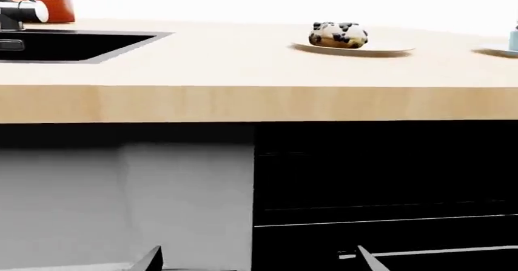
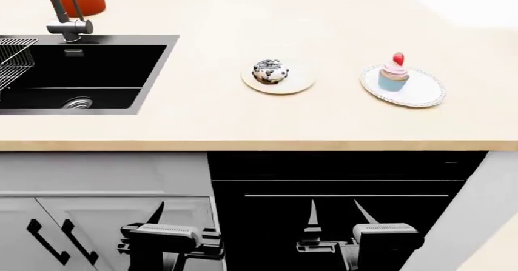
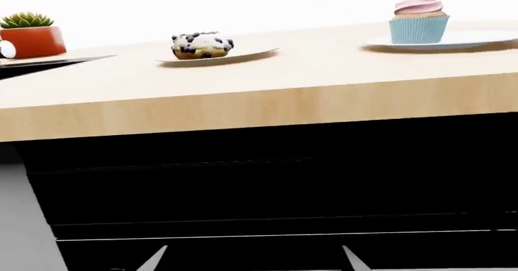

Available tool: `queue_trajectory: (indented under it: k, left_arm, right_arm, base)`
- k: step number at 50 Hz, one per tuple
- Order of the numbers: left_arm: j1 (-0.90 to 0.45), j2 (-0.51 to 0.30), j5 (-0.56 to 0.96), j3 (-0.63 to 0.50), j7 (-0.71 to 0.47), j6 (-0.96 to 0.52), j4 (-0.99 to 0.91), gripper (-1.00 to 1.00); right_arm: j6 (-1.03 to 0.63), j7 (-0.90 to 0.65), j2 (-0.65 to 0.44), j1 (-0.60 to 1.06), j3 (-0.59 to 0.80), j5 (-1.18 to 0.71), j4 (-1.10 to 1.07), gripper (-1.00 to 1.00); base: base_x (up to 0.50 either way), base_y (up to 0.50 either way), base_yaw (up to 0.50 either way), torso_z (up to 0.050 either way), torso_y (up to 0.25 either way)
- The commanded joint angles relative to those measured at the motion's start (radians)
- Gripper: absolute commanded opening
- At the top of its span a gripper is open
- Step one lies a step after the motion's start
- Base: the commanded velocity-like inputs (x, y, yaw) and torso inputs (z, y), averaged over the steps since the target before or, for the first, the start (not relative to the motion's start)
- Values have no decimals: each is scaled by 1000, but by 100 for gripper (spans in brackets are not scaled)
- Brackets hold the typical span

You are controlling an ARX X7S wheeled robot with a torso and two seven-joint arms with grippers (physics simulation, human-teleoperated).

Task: Move the dessert items from the plate to the tray.

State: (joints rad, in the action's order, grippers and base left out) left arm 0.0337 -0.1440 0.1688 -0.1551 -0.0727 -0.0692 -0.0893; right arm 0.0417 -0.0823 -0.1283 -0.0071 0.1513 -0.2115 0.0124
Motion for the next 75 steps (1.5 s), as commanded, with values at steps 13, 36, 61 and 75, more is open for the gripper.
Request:
queue_trajectory:
  k: [13, 36, 61, 75]
  left_arm:
    - [-3, -16, 21, -12, -19, -9, -17, 100]
    - [-1631, -58, 30, -285, 304, -605, 648, 100]
    - [-1828, -28, -146, -215, 378, -506, 1398, 100]
    - [-1826, -33, -160, -192, 372, -503, 1398, 100]
  right_arm:
    - [-1, -16, -18, 4, 21, -16, -7, 100]
    - [-1424, 309, -330, 1426, 256, -189, -2, 100]
    - [-1192, 436, -243, 1772, 361, -135, 876, 100]
    - [-1191, 433, -239, 1774, 355, -139, 886, 100]
  base:
    - [0, -500, 0, 0, 0]
    - [0, -174, 0, 0, 0]
    - [144, 0, 0, 0, 0]
    - [500, 0, 0, 0, 0]
